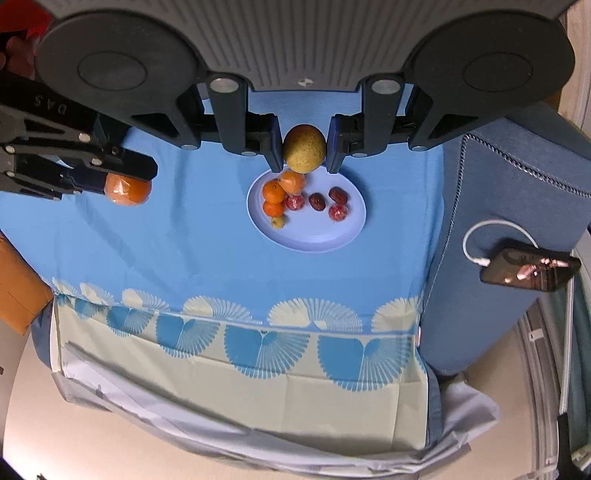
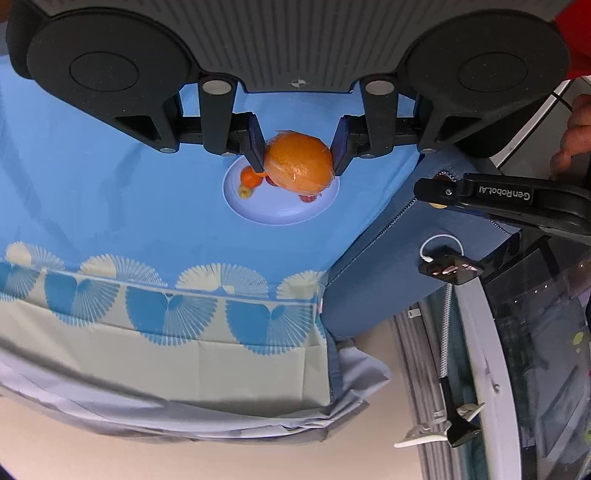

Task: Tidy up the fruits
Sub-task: 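Carry the yellow fruit and the mandarin over the plate with both tools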

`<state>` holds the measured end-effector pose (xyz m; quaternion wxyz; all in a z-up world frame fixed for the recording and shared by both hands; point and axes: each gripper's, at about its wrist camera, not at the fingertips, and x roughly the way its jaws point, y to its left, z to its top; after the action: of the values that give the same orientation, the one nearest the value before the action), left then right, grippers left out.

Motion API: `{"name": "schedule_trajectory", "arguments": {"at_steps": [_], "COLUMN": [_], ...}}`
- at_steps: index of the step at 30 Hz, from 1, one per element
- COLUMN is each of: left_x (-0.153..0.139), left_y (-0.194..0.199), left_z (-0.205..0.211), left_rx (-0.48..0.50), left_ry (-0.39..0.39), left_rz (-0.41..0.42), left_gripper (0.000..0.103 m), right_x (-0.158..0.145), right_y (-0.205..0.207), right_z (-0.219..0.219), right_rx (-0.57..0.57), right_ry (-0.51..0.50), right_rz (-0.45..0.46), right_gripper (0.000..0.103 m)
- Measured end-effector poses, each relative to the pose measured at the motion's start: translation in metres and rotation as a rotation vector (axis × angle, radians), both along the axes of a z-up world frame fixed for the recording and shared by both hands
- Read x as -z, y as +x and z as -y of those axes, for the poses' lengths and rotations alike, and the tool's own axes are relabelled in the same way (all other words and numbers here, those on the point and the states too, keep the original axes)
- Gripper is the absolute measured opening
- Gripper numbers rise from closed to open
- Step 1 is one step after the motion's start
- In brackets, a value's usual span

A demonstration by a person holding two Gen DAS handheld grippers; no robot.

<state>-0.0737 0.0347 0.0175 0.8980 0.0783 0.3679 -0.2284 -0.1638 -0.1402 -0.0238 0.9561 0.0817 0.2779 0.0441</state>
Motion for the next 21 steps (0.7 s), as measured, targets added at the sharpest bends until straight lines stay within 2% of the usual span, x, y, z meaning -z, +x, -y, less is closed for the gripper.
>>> {"name": "schedule_trajectory", "arguments": {"at_steps": [4, 8, 21], "left_x": [-0.005, -0.005, 0.002], "left_y": [0.002, -0.002, 0.028], "left_z": [0.005, 0.003, -0.002], "left_rx": [0.024, 0.010, -0.024], "left_ry": [0.011, -0.021, -0.010], "left_rz": [0.002, 0.020, -0.022], "left_gripper": [0.027, 0.027, 0.027], "right_x": [-0.004, -0.004, 0.005], "right_y": [0.002, 0.000, 0.018], "right_z": [0.007, 0.016, 0.003], "right_rx": [0.028, 0.057, -0.002], "right_ry": [0.001, 0.026, -0.023], "right_rz": [0.021, 0.014, -0.014], "right_gripper": [0.039, 0.040, 0.040]}}
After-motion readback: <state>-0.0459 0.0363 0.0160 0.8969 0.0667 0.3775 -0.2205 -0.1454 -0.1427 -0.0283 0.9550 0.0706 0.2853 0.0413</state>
